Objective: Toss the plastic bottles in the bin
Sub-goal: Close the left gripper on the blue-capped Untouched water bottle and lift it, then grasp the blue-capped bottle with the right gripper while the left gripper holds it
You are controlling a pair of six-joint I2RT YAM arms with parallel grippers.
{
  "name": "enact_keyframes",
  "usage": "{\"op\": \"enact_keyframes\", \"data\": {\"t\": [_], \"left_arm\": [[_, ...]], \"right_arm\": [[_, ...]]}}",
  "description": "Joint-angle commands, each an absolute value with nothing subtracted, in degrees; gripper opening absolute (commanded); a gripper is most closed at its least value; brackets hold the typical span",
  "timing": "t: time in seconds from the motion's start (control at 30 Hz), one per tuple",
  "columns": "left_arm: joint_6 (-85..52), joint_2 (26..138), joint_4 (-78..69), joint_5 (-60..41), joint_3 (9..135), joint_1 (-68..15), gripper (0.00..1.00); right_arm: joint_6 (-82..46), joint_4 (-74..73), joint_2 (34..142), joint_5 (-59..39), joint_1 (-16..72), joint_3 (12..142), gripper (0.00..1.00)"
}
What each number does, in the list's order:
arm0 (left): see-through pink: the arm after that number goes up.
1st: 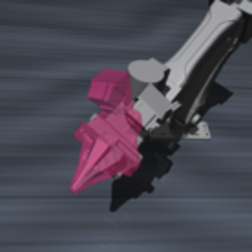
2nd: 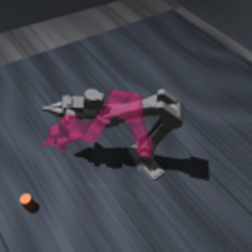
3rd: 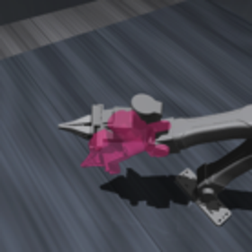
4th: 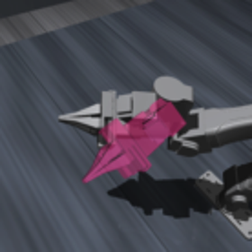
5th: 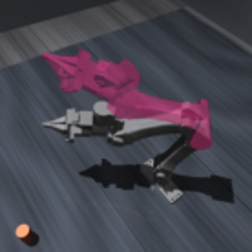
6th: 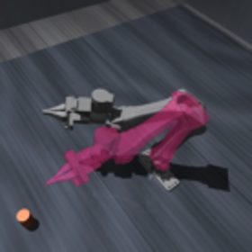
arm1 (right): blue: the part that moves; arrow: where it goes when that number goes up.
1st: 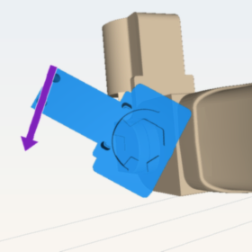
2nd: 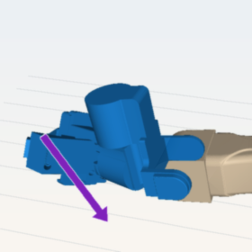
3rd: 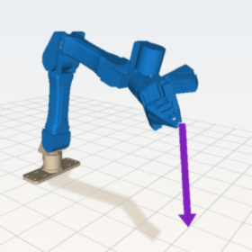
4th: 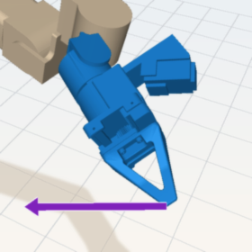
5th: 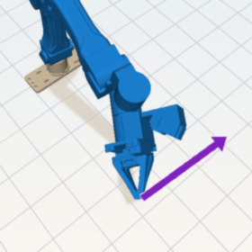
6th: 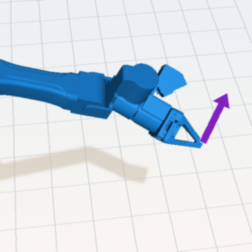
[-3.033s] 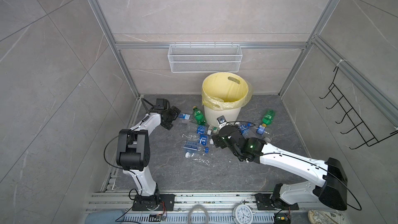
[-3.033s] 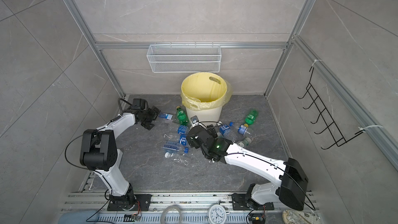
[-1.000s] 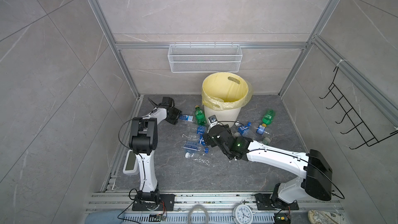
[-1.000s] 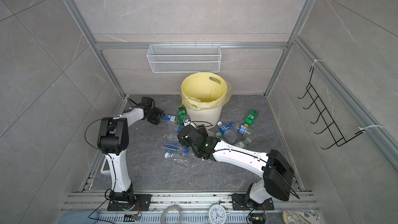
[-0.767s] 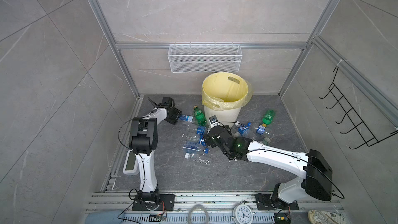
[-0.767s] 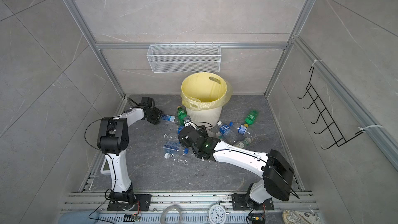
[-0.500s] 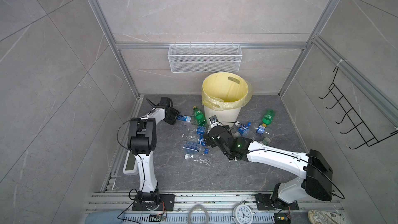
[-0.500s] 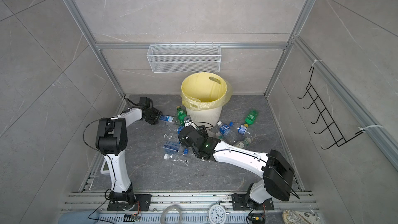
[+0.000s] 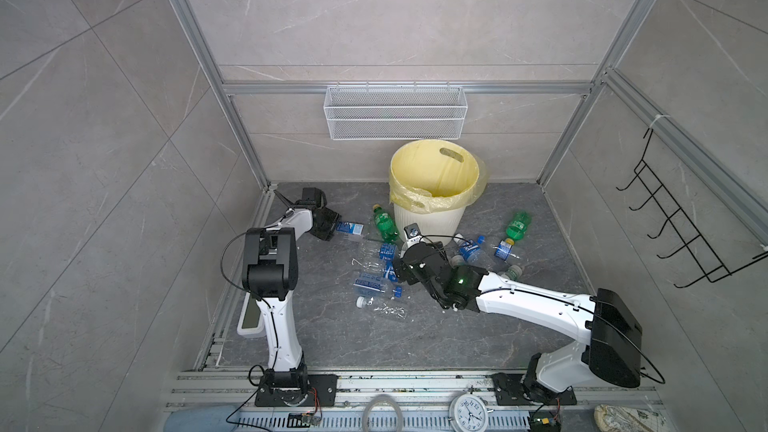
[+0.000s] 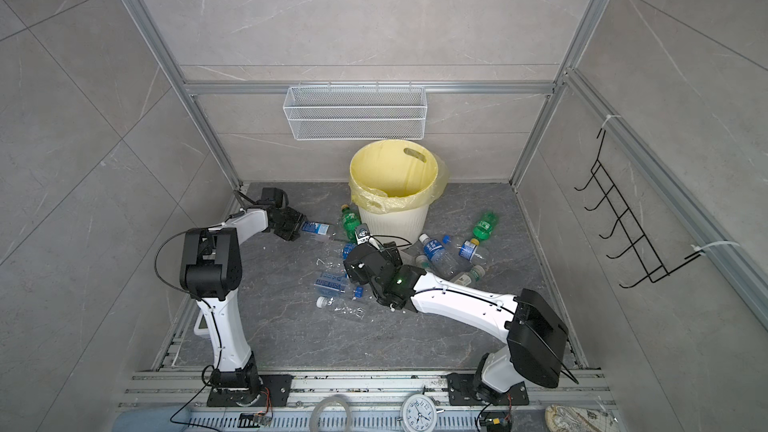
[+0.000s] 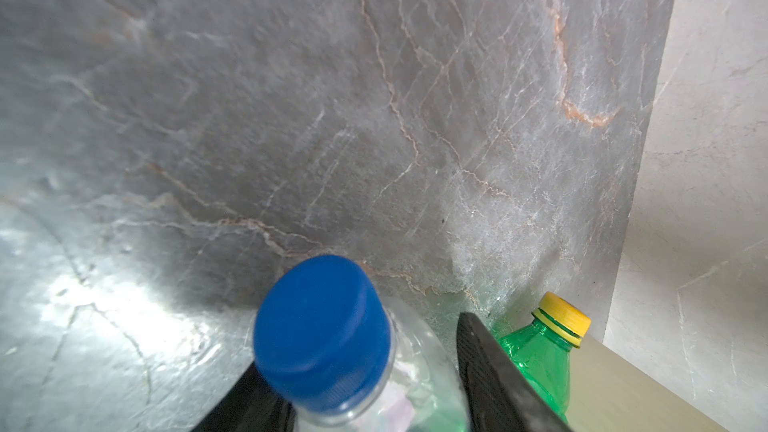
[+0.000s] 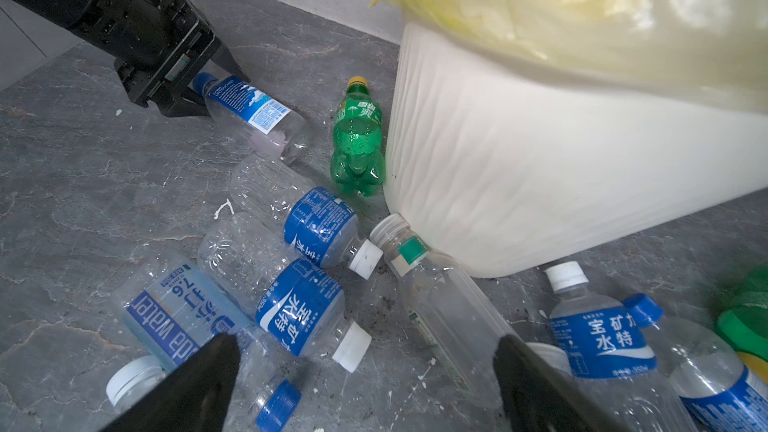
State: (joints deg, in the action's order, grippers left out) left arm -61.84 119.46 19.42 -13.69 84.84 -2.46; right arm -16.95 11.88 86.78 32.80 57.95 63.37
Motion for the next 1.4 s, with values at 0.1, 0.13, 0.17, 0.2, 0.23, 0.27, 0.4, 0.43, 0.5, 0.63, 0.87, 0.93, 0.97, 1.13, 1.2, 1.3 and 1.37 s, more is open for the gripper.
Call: {"op": "enact_keyframes", "data": {"t": [0.1, 0.13, 0.17, 0.2, 0.23, 0.27, 0.4, 0.43, 0.5, 0.63, 0.87, 0.93, 0.97, 1.13, 1.2, 1.3, 1.37], "left_arm": [[-57.6, 113.4, 22.7, -14.2, 87.7, -2.1, 0.34], [-56.8, 113.1, 23.5, -14.2, 88.5, -2.0, 0.34], [-56.2, 112.9, 24.3, -14.1, 89.2, -2.0, 0.34], [-55.5, 112.6, 25.3, -14.2, 90.1, -2.1, 0.34], [-54.8, 112.4, 26.0, -14.4, 90.8, -2.1, 0.34], [-54.2, 112.0, 26.4, -14.6, 91.3, -2.0, 0.34], [-51.1, 110.4, 29.5, -15.4, 93.5, -2.1, 0.34], [-50.2, 109.9, 30.5, -15.7, 94.2, -2.1, 0.34], [-49.2, 108.7, 31.9, -16.4, 95.1, -2.0, 0.35], [-47.3, 105.4, 34.3, -17.6, 95.8, -2.0, 0.35], [-44.6, 99.5, 35.9, -21.4, 93.4, -2.0, 0.35], [-44.1, 98.2, 35.7, -24.1, 92.2, -2.0, 0.35], [-43.5, 97.3, 35.9, -24.9, 91.4, -2.0, 0.35], [-43.9, 92.2, 32.2, -29.4, 85.0, -2.2, 0.35], [-44.0, 90.5, 30.9, -30.7, 82.9, -2.3, 0.35], [-44.4, 89.3, 30.2, -32.0, 81.5, -2.7, 0.35], [-44.4, 89.0, 30.0, -33.0, 81.1, -3.1, 0.35]], "right_arm": [[-14.6, 12.3, 87.7, 31.7, 58.1, 67.2, 0.99], [-13.9, 12.8, 88.1, 31.4, 58.1, 68.2, 0.99], [-13.4, 13.2, 88.4, 31.2, 58.1, 69.0, 0.99], [-12.7, 13.6, 88.8, 31.1, 58.1, 70.0, 0.99], [-12.3, 13.9, 89.1, 30.9, 58.1, 70.9, 0.99], [-11.9, 14.1, 89.1, 30.6, 58.1, 71.5, 0.99], [-10.8, 14.2, 89.8, 28.9, 58.1, 73.7, 0.99], [-10.3, 14.4, 90.2, 28.2, 58.0, 74.5, 0.99], [-9.5, 14.8, 90.9, 27.0, 58.0, 76.4, 0.99], [-7.6, 17.2, 93.8, 24.8, 57.9, 82.6, 0.99], [-6.6, 19.2, 99.8, 20.8, 56.2, 92.2, 0.99], [-6.9, 19.6, 101.4, 19.6, 55.8, 94.2, 0.99], [-7.0, 19.7, 102.1, 19.1, 55.6, 95.1, 0.99], [-7.9, 19.8, 104.5, 16.2, 54.8, 97.6, 0.99], [-8.5, 19.9, 105.3, 14.8, 54.5, 98.1, 0.99], [-8.7, 19.7, 106.4, 13.6, 54.4, 98.4, 0.99], [-8.6, 19.4, 107.1, 12.8, 54.4, 98.4, 0.99]]}}
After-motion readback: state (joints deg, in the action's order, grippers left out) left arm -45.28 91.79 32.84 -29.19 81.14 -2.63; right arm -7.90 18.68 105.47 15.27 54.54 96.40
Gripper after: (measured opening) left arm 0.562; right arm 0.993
